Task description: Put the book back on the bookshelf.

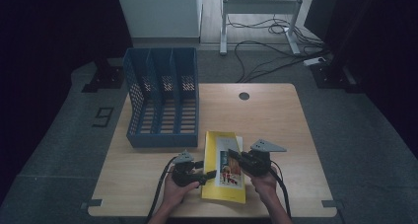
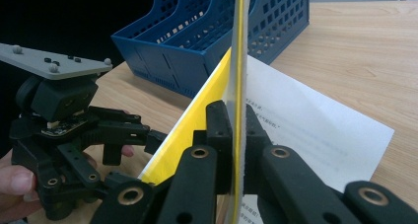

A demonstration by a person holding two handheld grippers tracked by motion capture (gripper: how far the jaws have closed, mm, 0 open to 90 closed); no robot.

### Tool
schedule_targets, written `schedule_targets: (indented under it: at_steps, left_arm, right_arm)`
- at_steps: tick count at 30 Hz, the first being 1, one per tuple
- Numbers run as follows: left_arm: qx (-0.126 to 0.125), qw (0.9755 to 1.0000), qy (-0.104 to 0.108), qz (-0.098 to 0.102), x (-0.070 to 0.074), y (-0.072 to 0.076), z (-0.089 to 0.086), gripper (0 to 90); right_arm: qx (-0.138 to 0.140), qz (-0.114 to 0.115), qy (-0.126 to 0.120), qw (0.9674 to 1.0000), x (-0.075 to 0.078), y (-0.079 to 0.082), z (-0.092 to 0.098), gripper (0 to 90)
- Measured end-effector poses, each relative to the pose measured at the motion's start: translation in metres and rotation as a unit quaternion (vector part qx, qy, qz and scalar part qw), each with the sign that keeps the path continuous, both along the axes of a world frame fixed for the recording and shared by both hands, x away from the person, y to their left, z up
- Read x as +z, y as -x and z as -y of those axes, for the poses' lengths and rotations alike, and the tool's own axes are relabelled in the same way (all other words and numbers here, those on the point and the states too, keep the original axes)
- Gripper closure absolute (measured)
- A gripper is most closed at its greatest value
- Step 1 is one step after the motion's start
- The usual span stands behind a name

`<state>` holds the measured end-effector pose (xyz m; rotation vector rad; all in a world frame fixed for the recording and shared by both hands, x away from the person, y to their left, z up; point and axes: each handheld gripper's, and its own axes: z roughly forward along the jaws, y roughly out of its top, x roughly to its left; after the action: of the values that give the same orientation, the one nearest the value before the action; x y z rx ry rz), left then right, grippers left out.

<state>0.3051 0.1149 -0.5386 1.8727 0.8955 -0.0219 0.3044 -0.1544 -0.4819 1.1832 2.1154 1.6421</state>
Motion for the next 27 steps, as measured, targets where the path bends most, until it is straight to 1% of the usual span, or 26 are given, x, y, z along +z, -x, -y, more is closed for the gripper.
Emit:
schedule_targets:
  at_steps: [6,10,14,19,20,23,25,27]
  left_arm:
    - [0.005,0.9997,0.004,0.023,0.004,0.002,-0.002,28.6]
    - [0.002,0.9992,0.008,0.038,0.006,0.003,-0.002,27.1]
    - [0.0,0.9991,0.006,0.041,0.007,0.003,-0.003,25.3]
    - [-0.001,0.9993,0.012,0.036,0.007,0.003,-0.004,24.3]
    - [-0.005,0.9994,0.015,0.03,0.006,0.002,-0.004,23.1]
    - [-0.009,0.9995,0.025,0.019,0.005,0.001,-0.004,22.0]
    - [-0.016,0.999,0.041,0.006,0.004,0.0,-0.004,21.2]
    - [-0.018,0.9988,0.045,0.002,0.004,0.0,-0.004,21.2]
  right_arm:
    - [0.005,0.008,-0.002,1.0,0.004,0.005,0.0,86.5]
    - [0.006,0.013,-0.001,0.9999,0.007,0.008,0.001,86.5]
    - [0.007,0.017,0.0,0.9998,0.008,0.008,0.001,86.5]
    - [0.007,0.022,0.0,0.9997,0.01,0.01,0.003,86.5]
    - [0.007,0.024,0.0,0.9997,0.011,0.011,0.003,86.5]
    - [0.01,0.029,-0.002,0.9995,0.013,0.012,0.004,86.5]
    - [0.012,0.031,-0.002,0.9994,0.013,0.012,0.004,86.5]
    - [0.014,0.033,-0.003,0.9994,0.013,0.013,0.003,86.5]
